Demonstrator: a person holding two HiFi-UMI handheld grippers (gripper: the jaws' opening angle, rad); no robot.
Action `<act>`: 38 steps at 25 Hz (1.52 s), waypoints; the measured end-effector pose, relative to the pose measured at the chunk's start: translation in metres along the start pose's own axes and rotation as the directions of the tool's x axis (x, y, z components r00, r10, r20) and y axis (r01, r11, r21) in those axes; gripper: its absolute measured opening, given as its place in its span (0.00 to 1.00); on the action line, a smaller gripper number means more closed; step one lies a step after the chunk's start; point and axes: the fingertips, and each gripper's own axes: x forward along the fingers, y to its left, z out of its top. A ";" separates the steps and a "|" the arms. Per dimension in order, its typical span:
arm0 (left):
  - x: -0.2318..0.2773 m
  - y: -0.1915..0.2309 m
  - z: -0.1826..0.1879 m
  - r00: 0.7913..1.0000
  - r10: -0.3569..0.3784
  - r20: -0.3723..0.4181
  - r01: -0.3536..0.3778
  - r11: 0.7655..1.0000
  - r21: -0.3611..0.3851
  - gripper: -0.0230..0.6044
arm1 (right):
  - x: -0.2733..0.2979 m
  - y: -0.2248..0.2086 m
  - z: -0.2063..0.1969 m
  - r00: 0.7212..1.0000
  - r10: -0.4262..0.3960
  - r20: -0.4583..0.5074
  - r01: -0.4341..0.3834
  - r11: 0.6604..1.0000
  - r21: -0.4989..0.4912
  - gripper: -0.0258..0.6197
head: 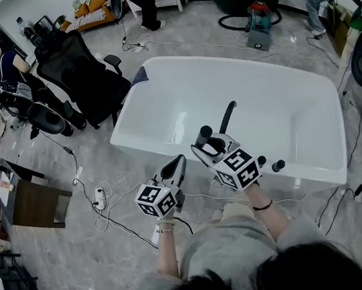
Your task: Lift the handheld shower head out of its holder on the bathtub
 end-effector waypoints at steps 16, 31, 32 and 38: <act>-0.023 -0.058 0.039 0.989 -0.138 0.045 0.135 0.988 0.080 0.04 | -0.055 0.025 0.026 0.995 -0.036 0.089 0.034 0.999 0.016 0.25; -0.039 -0.077 0.043 0.975 -0.211 0.066 0.205 0.975 0.088 0.04 | -0.077 0.033 0.032 0.984 -0.074 0.160 0.067 0.997 0.047 0.25; -0.038 -0.076 0.043 0.975 -0.215 0.066 0.209 0.974 0.086 0.04 | -0.077 0.033 0.031 0.984 -0.079 0.162 0.072 0.996 0.047 0.25; -0.024 -0.085 0.051 0.963 -0.259 0.078 0.252 0.964 0.089 0.04 | -0.086 0.024 0.031 0.980 -0.104 0.168 0.097 0.994 0.051 0.25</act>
